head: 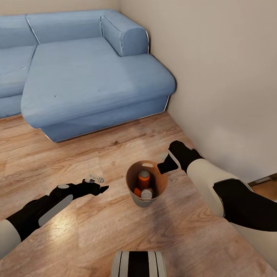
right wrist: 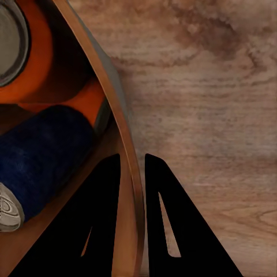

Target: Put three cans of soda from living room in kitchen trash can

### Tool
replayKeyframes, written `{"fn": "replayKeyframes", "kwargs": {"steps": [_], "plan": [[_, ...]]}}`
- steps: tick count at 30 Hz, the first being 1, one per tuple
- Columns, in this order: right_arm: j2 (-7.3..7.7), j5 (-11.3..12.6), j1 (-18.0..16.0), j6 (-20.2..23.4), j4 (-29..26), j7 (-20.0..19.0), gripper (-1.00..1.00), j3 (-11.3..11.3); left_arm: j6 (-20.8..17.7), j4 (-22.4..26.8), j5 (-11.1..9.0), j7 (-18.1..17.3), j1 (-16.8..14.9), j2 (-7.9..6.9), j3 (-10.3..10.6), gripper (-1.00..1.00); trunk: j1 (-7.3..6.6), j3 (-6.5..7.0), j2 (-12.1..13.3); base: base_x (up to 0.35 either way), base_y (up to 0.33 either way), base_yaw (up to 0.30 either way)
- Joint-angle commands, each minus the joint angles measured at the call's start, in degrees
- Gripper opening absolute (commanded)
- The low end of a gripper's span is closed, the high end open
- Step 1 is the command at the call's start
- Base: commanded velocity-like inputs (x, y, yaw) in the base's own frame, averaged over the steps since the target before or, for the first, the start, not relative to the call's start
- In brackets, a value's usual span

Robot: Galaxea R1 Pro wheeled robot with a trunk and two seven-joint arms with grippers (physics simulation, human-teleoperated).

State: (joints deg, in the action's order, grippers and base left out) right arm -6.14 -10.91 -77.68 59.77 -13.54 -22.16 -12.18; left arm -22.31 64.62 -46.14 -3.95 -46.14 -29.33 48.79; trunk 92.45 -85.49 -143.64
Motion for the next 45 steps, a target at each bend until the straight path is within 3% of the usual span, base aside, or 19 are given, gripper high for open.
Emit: {"fn": "replayKeyframes", "kwargs": {"steps": [1, 10, 14, 40, 41, 45], "plan": [[-0.01, 1.48, -0.01, 0.23, 0.01, -0.23, -1.0, 0.41, 0.0, -0.01, 0.0, 0.0, 0.0, 0.0, 0.0, 1.0, -0.01, 0.0, 0.0, 0.0, 0.0, 0.0], [-0.01, 1.5, -0.01, 0.23, 0.01, -0.21, -1.0, 0.41, -0.01, 0.05, 0.0, -0.01, 0.0, 0.04, 0.02, 1.0, -0.01, 0.0, 0.0, 0.0, 0.0, 0.0], [-0.01, 1.43, -0.01, 0.23, 0.01, -0.21, -1.0, 0.41, -0.02, 0.01, 0.0, -0.01, 0.0, 0.06, 0.02, 1.0, 0.1, -0.88, -0.06, 0.0, 0.0, 0.0], [-0.01, 1.42, -0.01, 0.23, 0.01, -0.23, -1.0, 0.41, 0.0, 0.06, 0.0, 0.02, 0.0, 0.06, 0.01, 1.0, 0.1, -0.88, -0.06, 0.0, 0.0, 0.0], [-0.01, 1.42, -0.01, 0.23, 0.01, -0.22, 1.0, 0.39, 0.0, 0.06, 0.0, 0.04, 0.0, 0.06, 0.0, 1.0, 0.1, -0.88, -0.06, 0.0, 0.0, 0.0], [-0.01, 1.42, 0.03, 0.23, 0.01, -0.24, 1.0, 0.33, 0.0, 0.06, 0.0, 0.05, 0.0, 0.06, 0.03, 1.0, 0.1, -0.88, -0.06, 0.0, 0.0, 0.0]]}}
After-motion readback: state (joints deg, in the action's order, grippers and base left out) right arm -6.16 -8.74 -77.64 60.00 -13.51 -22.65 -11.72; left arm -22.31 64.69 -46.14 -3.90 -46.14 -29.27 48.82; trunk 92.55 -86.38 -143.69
